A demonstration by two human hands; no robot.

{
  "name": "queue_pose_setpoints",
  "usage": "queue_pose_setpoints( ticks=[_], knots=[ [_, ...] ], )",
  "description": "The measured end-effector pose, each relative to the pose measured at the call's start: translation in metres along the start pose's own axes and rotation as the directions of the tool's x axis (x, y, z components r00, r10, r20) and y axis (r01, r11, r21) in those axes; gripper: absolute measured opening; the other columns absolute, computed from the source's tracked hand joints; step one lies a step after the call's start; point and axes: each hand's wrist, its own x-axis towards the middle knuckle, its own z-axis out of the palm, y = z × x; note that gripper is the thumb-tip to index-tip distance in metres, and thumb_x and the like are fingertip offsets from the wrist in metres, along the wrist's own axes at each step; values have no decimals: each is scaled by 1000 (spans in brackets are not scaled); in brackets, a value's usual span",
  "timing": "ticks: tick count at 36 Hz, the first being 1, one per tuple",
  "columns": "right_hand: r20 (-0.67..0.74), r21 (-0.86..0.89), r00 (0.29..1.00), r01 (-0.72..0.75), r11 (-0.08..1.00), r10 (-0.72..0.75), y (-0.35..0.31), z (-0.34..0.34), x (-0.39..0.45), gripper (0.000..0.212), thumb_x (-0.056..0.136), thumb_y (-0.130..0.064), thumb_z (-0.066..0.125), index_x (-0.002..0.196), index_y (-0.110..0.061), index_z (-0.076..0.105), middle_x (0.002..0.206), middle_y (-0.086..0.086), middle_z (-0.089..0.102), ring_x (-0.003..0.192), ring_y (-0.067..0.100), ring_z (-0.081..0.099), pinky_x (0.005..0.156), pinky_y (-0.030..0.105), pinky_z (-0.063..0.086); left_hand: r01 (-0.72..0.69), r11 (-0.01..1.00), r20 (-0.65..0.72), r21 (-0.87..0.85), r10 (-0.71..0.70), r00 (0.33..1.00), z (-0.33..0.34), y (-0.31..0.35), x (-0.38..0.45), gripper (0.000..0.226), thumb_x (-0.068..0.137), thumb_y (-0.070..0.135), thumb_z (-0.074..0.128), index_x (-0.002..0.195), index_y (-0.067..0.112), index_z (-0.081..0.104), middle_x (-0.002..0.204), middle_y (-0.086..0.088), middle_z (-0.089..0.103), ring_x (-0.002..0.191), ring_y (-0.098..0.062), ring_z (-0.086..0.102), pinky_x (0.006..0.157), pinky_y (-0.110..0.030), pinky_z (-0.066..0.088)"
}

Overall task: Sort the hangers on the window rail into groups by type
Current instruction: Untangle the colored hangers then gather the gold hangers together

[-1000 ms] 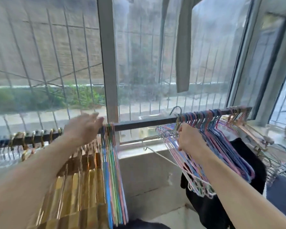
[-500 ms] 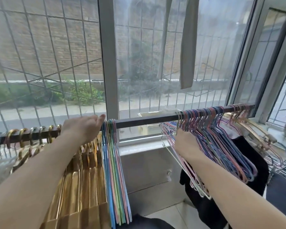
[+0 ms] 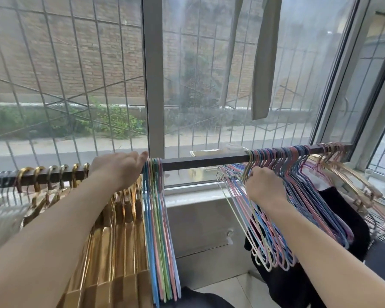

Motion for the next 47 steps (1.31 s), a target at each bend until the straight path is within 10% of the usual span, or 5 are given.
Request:
queue_pose_setpoints(
  ticks=[11,16,24,30,47],
  knots=[
    [136,194,986,73,978,-100,-34,-8,-20,19,95,-18,47,91,-15,66,92,11,70,86,32,63,72,33,45,-10,1000,8,24,10,1000,1,1,0,83,99,67,-10,147,30,47,149,4,56,137,-20,52,85,-36,50],
    [480,442,830,51,896,-284,-73,9,-56,21,96,-18,50,83,-19,67,74,7,71,71,30,72,68,37,58,-27,999,0,24,27,1000,4,-2,2,92,92,77,-12,134,28,53,137,2,62,122,-20,59,84,-36,54],
    [611,565,692,-41,824,-384,-129,46,-88,33,106,-34,51,120,-7,64,106,16,73,93,30,73,85,45,62,-36,999,-21,21,36,999,5,-5,1,97,87,83,-14,126,29,56,126,2,66,110,-18,61,79,-34,53],
    [556,583,747,-39,811,-364,-136,52,-102,27,105,-31,54,93,-10,67,71,4,65,59,15,61,68,34,57,-42,999,-39,32,43,998,5,-7,3,103,84,85,-17,130,28,56,131,2,65,113,-16,61,77,-30,53],
    [505,693,815,-187,696,-284,-93,53,-138,57,99,-13,47,153,-27,36,72,1,59,52,11,55,53,25,48,-33,998,-8,57,34,999,5,-9,2,110,76,94,-14,136,30,52,132,2,65,113,-17,62,77,-32,53]
  ],
)
